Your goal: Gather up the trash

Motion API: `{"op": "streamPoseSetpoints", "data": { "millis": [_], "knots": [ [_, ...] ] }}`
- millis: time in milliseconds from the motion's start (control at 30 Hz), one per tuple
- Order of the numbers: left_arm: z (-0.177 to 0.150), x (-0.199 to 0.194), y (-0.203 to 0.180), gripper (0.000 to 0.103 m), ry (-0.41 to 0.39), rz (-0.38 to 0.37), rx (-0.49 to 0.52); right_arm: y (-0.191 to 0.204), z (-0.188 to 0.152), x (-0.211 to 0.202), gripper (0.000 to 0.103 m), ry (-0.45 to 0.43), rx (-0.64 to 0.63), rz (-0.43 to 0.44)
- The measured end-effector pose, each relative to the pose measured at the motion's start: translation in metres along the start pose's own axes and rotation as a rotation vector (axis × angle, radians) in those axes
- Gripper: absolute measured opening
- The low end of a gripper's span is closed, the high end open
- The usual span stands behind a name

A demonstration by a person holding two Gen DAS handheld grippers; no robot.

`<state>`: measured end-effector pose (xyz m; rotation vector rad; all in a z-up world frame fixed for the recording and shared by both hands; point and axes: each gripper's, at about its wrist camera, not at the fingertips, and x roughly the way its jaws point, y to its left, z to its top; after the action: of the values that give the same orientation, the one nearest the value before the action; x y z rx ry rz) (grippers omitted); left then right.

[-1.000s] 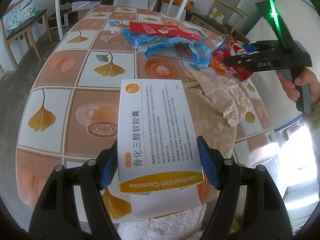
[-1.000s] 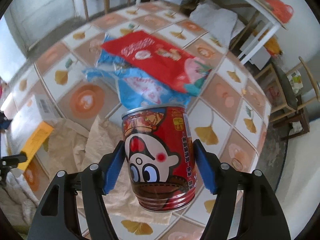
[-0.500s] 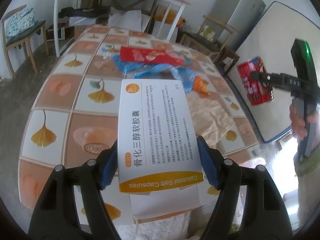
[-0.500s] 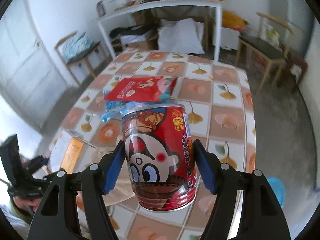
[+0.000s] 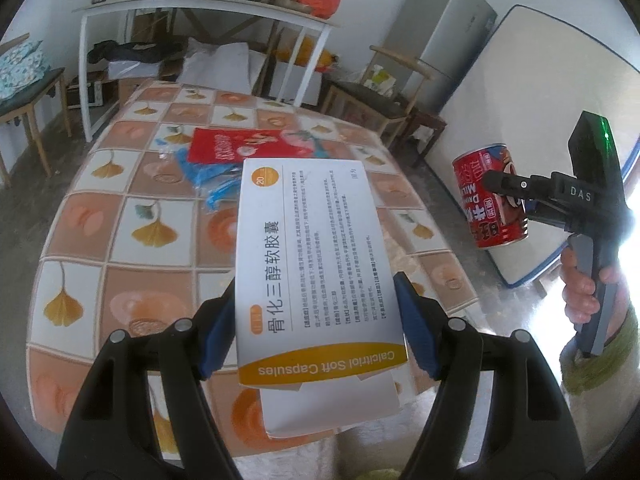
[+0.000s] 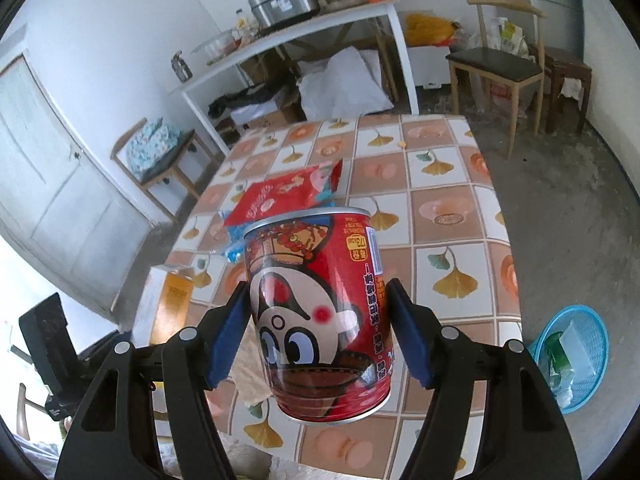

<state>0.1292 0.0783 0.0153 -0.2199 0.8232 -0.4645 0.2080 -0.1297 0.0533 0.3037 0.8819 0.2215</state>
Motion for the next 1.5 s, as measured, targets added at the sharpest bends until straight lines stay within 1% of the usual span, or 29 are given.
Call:
{"op": "streamPoseSetpoints", "data": {
  "millis": [100, 200, 267, 367, 467, 533, 600, 700, 767, 933, 1000, 1033, 1133, 1267, 1367, 1433, 1500],
  "knots": [
    [0.008, 0.000, -0.012, 0.069, 0.010, -0.046, 0.016, -0.009, -0.003, -0.025, 0.066, -0.061, 0.028, -0.011],
    [0.018, -0.001, -0.029, 0.069, 0.002, -0.085, 0.056, -0.023, -0.012, -0.057, 0.066, -0.127, 0.068, -0.040],
    [0.027, 0.003, -0.045, 0.069, -0.001, -0.123, 0.089, -0.038, -0.022, -0.082, 0.066, -0.171, 0.105, -0.080],
    [0.037, 0.012, -0.071, 0.069, 0.015, -0.179, 0.128, -0.065, -0.039, -0.114, 0.066, -0.216, 0.162, -0.153],
    [0.046, 0.026, -0.103, 0.069, 0.047, -0.241, 0.178, -0.097, -0.061, -0.139, 0.066, -0.247, 0.235, -0.211],
    [0.050, 0.039, -0.129, 0.069, 0.078, -0.289, 0.218, -0.116, -0.075, -0.147, 0.066, -0.253, 0.278, -0.237],
    [0.051, 0.053, -0.150, 0.069, 0.110, -0.321, 0.244, -0.139, -0.091, -0.149, 0.066, -0.244, 0.323, -0.272],
    [0.049, 0.077, -0.183, 0.069, 0.163, -0.355, 0.287, -0.171, -0.113, -0.143, 0.066, -0.218, 0.377, -0.334],
    [0.045, 0.096, -0.206, 0.069, 0.209, -0.378, 0.313, -0.194, -0.126, -0.134, 0.066, -0.195, 0.420, -0.349],
    [0.036, 0.138, -0.247, 0.069, 0.305, -0.409, 0.345, -0.250, -0.148, -0.104, 0.066, -0.124, 0.506, -0.360],
    [0.034, 0.153, -0.261, 0.069, 0.334, -0.412, 0.352, -0.277, -0.153, -0.084, 0.066, -0.086, 0.532, -0.361],
    [0.033, 0.161, -0.267, 0.069, 0.349, -0.412, 0.355, -0.283, -0.158, -0.079, 0.066, -0.076, 0.539, -0.362],
    [0.034, 0.178, -0.279, 0.069, 0.375, -0.404, 0.364, -0.316, -0.153, -0.048, 0.066, -0.027, 0.552, -0.368],
    [0.037, 0.196, -0.292, 0.069, 0.389, -0.390, 0.382, -0.355, -0.135, -0.005, 0.067, 0.036, 0.528, -0.403],
    [0.038, 0.215, -0.298, 0.069, 0.406, -0.376, 0.385, -0.379, -0.127, 0.024, 0.069, 0.079, 0.519, -0.461],
    [0.037, 0.225, -0.303, 0.069, 0.426, -0.366, 0.384, -0.390, -0.126, 0.033, 0.069, 0.080, 0.533, -0.461],
    [0.035, 0.236, -0.307, 0.069, 0.445, -0.360, 0.386, -0.395, -0.131, 0.033, 0.069, 0.053, 0.555, -0.446]
  ]
}}
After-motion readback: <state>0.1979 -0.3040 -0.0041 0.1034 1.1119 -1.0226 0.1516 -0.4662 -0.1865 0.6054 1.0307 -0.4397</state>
